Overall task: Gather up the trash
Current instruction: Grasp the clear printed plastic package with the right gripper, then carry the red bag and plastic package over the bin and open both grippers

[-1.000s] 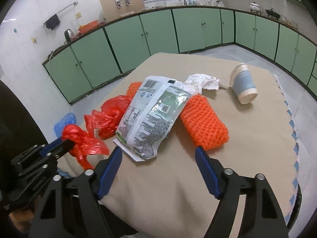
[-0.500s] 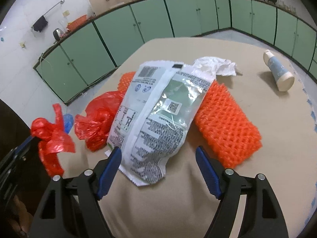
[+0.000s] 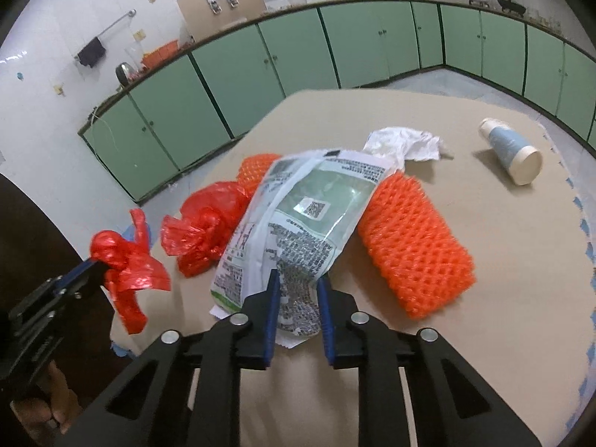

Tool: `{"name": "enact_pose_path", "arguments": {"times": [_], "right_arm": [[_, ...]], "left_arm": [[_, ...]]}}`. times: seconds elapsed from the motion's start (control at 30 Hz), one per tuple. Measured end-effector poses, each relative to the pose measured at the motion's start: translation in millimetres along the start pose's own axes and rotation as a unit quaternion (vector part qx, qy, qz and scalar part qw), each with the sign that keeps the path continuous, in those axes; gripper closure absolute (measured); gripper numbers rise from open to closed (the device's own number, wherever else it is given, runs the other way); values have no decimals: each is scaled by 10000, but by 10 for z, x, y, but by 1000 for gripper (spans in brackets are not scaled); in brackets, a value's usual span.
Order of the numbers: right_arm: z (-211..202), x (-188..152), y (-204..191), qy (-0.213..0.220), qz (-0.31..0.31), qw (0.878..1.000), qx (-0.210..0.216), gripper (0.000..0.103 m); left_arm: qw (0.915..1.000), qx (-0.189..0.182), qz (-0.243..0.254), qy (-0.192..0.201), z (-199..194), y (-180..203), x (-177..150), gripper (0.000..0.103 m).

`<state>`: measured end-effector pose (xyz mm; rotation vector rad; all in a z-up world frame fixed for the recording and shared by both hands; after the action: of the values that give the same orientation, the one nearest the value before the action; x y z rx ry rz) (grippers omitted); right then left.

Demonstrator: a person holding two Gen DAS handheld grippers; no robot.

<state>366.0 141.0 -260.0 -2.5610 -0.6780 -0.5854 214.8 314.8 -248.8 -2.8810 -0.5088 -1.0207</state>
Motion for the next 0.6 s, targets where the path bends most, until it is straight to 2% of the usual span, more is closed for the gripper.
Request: {"name": "enact_pose_path", "arguments": {"times": [0.37, 0.6], "right_arm": [[-637, -129, 137, 447, 10, 9990, -31, 87], [-935, -330, 339, 522, 70, 9985, -144, 87]], "left_arm": [[9997, -50, 210, 81, -198, 230, -9, 87], [9992, -113, 366, 125, -322, 382, -27, 88]]}}
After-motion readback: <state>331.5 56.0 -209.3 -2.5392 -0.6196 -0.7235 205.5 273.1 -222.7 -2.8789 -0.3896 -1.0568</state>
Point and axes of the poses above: each gripper's, at about its wrist camera, not at the fingertips, and z roughly the way its jaws point, y to its right, x to its top, the point moved 1 cm from there along z, roughly the way its jaws point, and after that the axes turned 11 degrees about -y, right-handed, at the moved point
